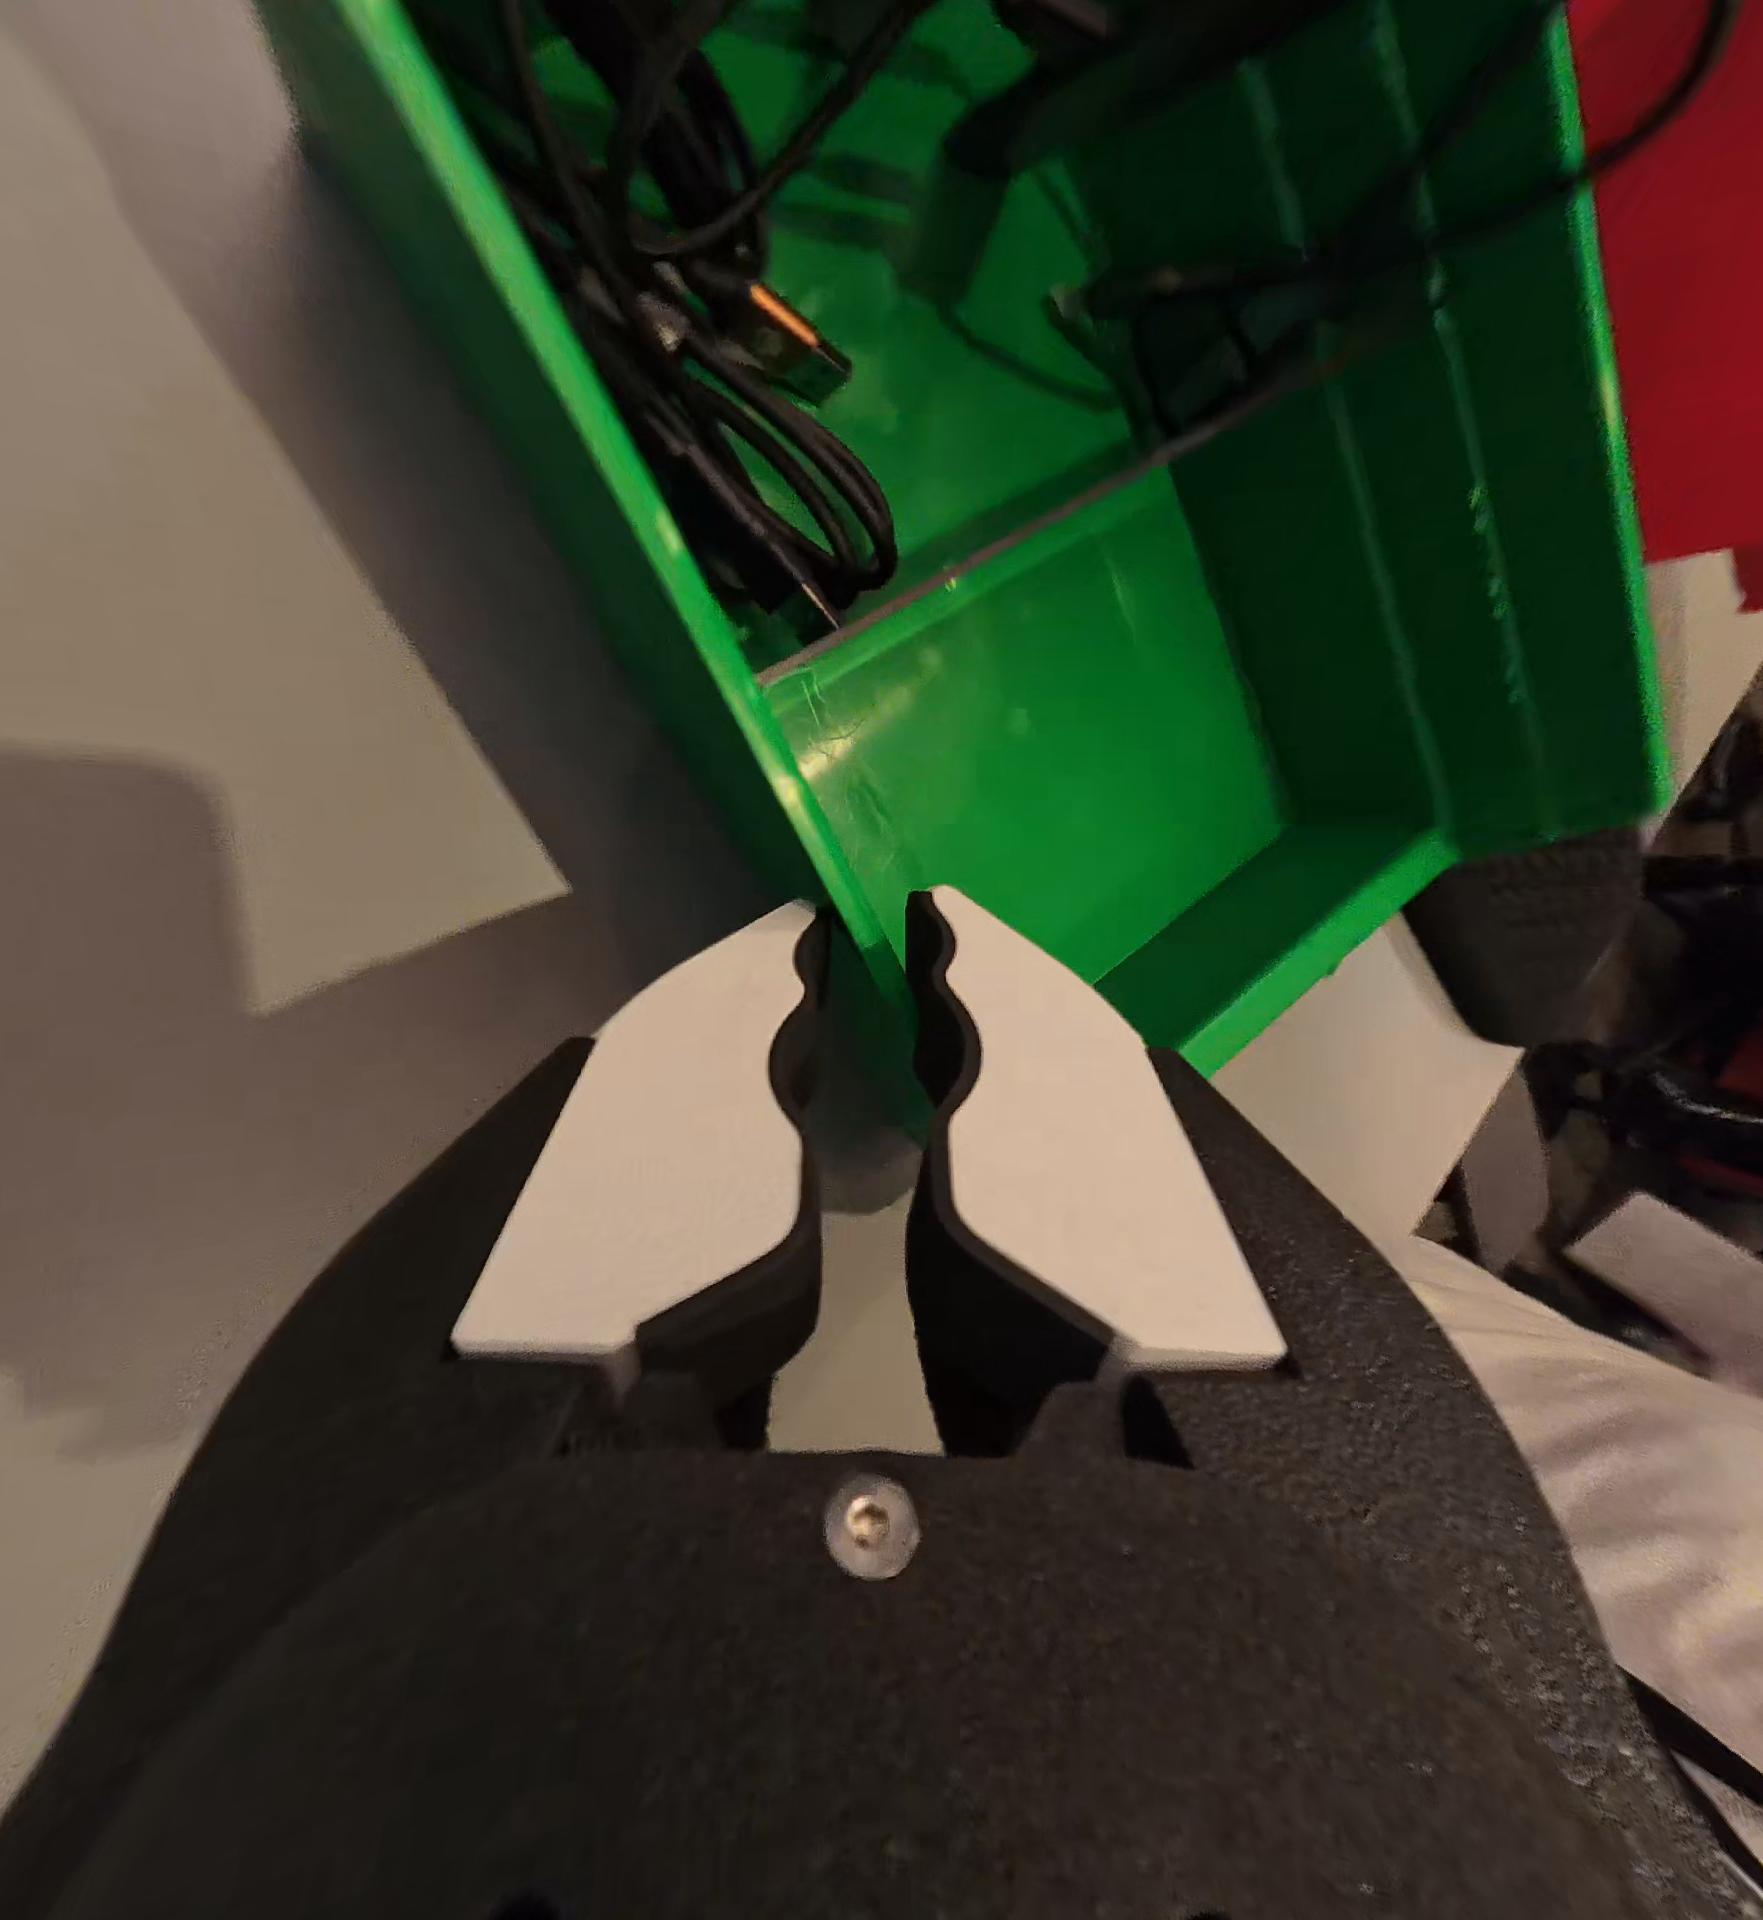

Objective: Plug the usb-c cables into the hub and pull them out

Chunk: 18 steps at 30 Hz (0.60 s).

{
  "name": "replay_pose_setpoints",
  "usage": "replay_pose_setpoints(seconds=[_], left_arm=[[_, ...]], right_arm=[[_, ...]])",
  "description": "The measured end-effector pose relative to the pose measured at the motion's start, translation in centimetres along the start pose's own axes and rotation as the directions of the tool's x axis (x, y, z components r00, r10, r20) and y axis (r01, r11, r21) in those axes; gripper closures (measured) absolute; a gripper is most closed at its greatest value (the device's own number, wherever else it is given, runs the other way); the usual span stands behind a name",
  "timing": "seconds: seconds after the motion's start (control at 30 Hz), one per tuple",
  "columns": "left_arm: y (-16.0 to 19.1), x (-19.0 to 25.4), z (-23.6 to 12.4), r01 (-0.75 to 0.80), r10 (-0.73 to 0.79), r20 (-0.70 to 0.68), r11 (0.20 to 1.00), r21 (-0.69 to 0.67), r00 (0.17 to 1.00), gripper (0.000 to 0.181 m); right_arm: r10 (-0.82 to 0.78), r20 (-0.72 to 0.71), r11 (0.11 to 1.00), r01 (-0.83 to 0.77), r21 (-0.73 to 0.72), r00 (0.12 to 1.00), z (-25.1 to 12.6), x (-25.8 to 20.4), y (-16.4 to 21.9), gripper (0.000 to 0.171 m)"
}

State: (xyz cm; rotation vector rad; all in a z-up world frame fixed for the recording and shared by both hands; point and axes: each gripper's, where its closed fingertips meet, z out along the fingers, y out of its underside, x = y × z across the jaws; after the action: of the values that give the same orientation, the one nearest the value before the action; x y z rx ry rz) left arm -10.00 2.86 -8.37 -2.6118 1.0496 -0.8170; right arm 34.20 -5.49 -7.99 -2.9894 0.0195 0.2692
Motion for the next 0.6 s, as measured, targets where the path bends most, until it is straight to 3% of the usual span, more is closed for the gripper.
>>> replay_pose_setpoints(seconds=[0.13, 0.33, 0.6], left_arm=[[1.6, -3.9, -2.9, 0.174, -0.170, -0.083, 0.984, 0.043, 0.982, 0.168], [5.1, -11.5, -8.6, 0.327, -0.337, 0.010, 0.920, 0.216, 0.942, 0.170], [13.3, -18.8, -16.4, 0.515, -0.588, 0.050, 0.744, 0.427, 0.808, 0.170]], right_arm=[[-0.059, -0.022, 0.998, 0.058, -0.033, 0.998, 1.5, -1.8, -0.6, 0.164], [-0.105, 0.004, 0.993, 0.105, -0.060, 0.994, 5.1, -4.5, -1.5, 0.164], [-0.124, 0.015, 0.992, 0.124, -0.031, 0.992, 7.7, -4.7, -2.6, 0.163]])
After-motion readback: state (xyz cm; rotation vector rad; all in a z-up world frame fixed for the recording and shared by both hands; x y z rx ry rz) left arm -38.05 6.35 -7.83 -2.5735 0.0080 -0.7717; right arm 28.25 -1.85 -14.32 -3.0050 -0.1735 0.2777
